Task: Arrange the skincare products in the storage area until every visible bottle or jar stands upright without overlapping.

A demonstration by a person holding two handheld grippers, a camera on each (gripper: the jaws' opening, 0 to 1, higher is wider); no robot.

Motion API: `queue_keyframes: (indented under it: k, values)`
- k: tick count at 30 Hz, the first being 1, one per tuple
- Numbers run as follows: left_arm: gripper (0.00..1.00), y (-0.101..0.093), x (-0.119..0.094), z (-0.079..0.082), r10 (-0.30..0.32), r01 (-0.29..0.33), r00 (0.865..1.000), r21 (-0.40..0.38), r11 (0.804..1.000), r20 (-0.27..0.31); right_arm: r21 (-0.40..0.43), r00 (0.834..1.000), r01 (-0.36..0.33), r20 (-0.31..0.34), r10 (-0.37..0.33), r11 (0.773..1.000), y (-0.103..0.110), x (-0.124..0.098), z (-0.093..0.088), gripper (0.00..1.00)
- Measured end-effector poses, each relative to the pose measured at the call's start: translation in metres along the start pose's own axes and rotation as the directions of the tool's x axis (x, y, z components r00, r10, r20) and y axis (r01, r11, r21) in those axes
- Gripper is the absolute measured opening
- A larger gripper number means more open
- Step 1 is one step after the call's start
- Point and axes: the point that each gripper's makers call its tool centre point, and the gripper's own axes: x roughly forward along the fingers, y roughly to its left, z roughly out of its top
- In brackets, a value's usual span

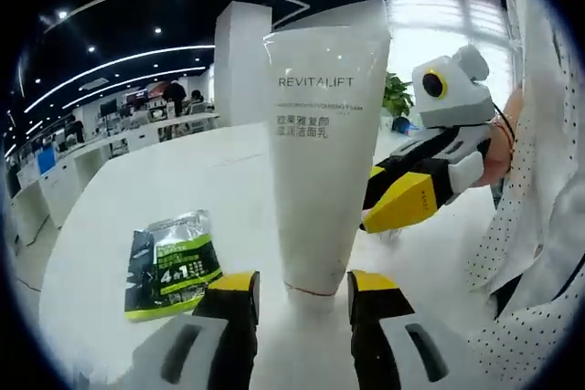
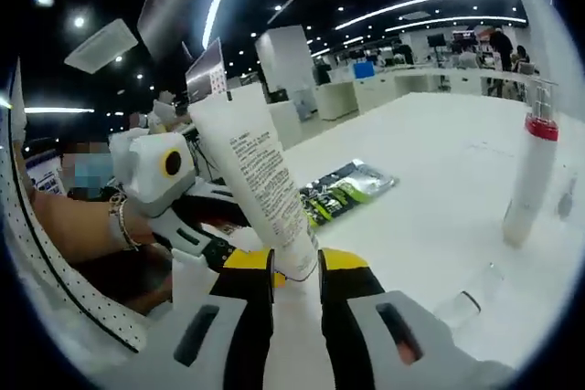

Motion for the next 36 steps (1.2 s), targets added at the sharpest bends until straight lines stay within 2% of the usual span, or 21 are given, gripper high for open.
queue_keyframes:
  k: [3,5,6,7,10,13,27,33,36]
  values:
    - [0.34,-0.004,0.005,-0.001,0.006,-0.006,1.0,0.007,1.0,-0.009,-0.061,1.0,0.014,-0.006,-0.015,0.998,0.003,0.008,0.002,0.23]
    - [0.31,-0.005,0.007,-0.002,0.034,-0.034,0.999,-0.006,0.999,-0.009,-0.086,1.0,0.022,-0.01,-0.023,0.996,0.002,0.009,0.003,0.22]
    - [0.31,-0.006,0.009,-0.001,0.054,-0.054,0.999,-0.011,0.998,0.0,-0.098,0.999,0.032,-0.008,-0.033,0.995,0.001,0.011,0.004,0.22]
    - [0.31,-0.003,0.008,-0.002,0.099,-0.099,0.995,-0.039,0.994,0.0,-0.106,0.999,0.037,-0.009,-0.038,0.994,0.0,0.012,0.004,0.22]
    - [0.31,-0.004,0.012,0.0,0.152,-0.149,0.988,-0.092,0.984,0.022,-0.104,0.998,0.057,-0.029,-0.06,0.993,-0.005,0.015,0.0,0.19]
    - [0.31,-0.004,0.013,0.0,0.183,-0.181,0.983,-0.064,0.981,0.022,-0.123,0.998,0.062,-0.026,-0.066,0.99,-0.007,0.015,0.0,0.19]
    - [0.35,-0.004,0.012,-0.003,0.116,-0.115,0.993,-0.056,0.992,0.017,-0.187,0.999,0.017,-0.041,-0.025,0.982,-0.023,0.007,-0.004,0.18]
    - [0.3,-0.004,0.014,-0.004,0.116,-0.115,0.993,-0.052,0.992,0.009,-0.183,0.995,0.072,-0.052,-0.083,0.981,-0.042,0.0,-0.01,0.11]
    - [0.26,-0.001,0.015,-0.004,0.133,-0.133,0.991,-0.04,0.99,0.002,-0.12,0.994,0.1,-0.021,-0.103,0.988,-0.049,-0.005,-0.006,0.09]
